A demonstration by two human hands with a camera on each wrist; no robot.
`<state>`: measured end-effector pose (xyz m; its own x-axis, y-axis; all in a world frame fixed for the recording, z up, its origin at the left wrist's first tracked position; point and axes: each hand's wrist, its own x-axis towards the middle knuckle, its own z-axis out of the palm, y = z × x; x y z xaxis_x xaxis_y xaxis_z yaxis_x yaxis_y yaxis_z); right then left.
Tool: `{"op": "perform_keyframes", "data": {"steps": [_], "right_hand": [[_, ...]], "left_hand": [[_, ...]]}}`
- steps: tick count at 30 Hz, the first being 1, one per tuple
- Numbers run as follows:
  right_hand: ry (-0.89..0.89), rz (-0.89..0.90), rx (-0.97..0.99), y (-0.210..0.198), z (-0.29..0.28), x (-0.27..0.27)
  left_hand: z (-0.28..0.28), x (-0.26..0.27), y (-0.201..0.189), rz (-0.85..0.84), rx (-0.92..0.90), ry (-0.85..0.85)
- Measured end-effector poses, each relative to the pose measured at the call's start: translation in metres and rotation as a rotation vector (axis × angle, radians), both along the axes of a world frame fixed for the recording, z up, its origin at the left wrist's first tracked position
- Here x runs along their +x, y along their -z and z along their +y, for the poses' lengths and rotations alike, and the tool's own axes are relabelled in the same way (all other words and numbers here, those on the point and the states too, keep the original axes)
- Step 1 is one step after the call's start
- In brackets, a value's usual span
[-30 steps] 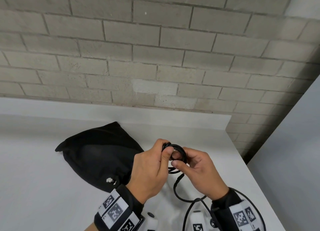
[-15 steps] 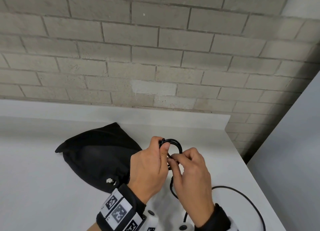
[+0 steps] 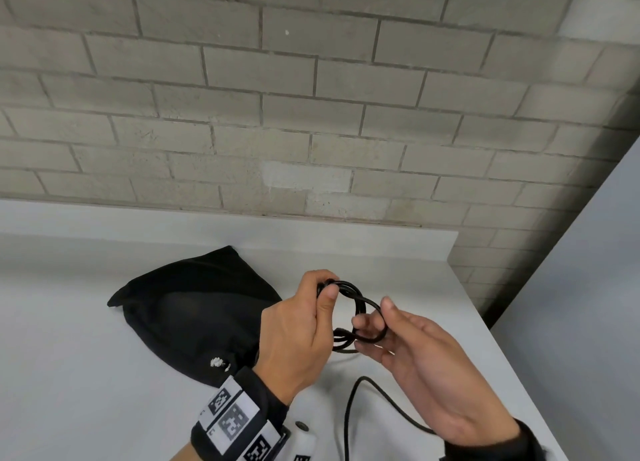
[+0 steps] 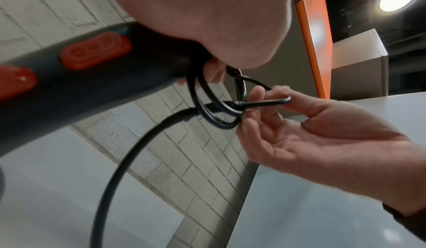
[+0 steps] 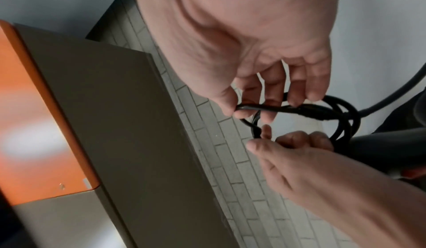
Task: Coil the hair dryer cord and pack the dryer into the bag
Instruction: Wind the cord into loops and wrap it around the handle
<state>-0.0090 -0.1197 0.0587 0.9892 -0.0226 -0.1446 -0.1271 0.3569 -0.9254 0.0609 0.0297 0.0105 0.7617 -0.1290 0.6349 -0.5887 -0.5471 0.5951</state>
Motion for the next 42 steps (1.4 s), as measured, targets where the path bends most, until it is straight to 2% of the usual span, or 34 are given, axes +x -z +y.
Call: {"op": "perform_keyframes", "data": {"steps": [5,10,12,14,16,18,20,25,27,30,32,35,37,39,40,42], "right_hand": [[-0.026,0.065,0.174,0.007,-0.005,0.001],[0.010,0.139,0.246,0.012,-0.006,0.003],[-0.008,0.093,0.302,0.017,-0.007,0.000],[-0.070,-0.062,0.297,0.025,-0.008,-0.003],[-0.151,-0.239,0.198,0.036,-0.007,-0.006],[-0.188,-0.395,0.019,0.047,-0.005,-0.006],[-0.126,-0.505,-0.159,0.055,0.000,-0.005],[0.178,-0.596,-0.626,0.067,0.013,-0.002],[0.211,-0.622,-0.707,0.069,0.017,-0.005],[0.217,-0.553,-0.553,0.068,0.017,-0.012],[0.284,-0.503,-0.302,0.063,0.013,-0.016],[0.256,-0.408,0.078,0.051,0.001,-0.026],[0.212,-0.291,0.207,0.043,-0.007,-0.036],[0.139,-0.137,0.234,0.038,-0.019,-0.049],[0.041,-0.066,0.194,0.038,-0.028,-0.055],[-0.167,0.051,-0.006,0.035,-0.040,-0.064]], "left_hand": [[-0.005,-0.002,0.002,-0.007,-0.011,0.072],[-0.004,-0.001,0.003,-0.020,-0.004,0.061],[-0.004,-0.001,0.003,-0.018,-0.001,0.059],[-0.005,-0.001,0.003,-0.009,-0.012,0.059],[-0.004,0.000,0.004,0.003,-0.017,0.053],[-0.004,0.001,0.004,0.012,-0.014,0.046],[-0.005,0.000,0.004,0.024,-0.011,0.054],[-0.006,0.001,0.004,0.023,-0.022,0.066],[-0.007,0.001,0.004,0.027,-0.012,0.061],[-0.006,0.002,0.003,0.015,0.000,0.047],[-0.004,0.004,0.002,0.008,-0.012,0.036],[-0.002,0.006,0.002,-0.006,-0.012,0.025],[-0.002,0.007,0.003,-0.004,-0.010,0.023],[0.000,0.010,0.002,0.003,-0.016,0.016],[0.002,0.013,0.001,0.002,-0.022,0.008],[0.006,0.017,0.001,-0.005,-0.028,-0.004]]}}
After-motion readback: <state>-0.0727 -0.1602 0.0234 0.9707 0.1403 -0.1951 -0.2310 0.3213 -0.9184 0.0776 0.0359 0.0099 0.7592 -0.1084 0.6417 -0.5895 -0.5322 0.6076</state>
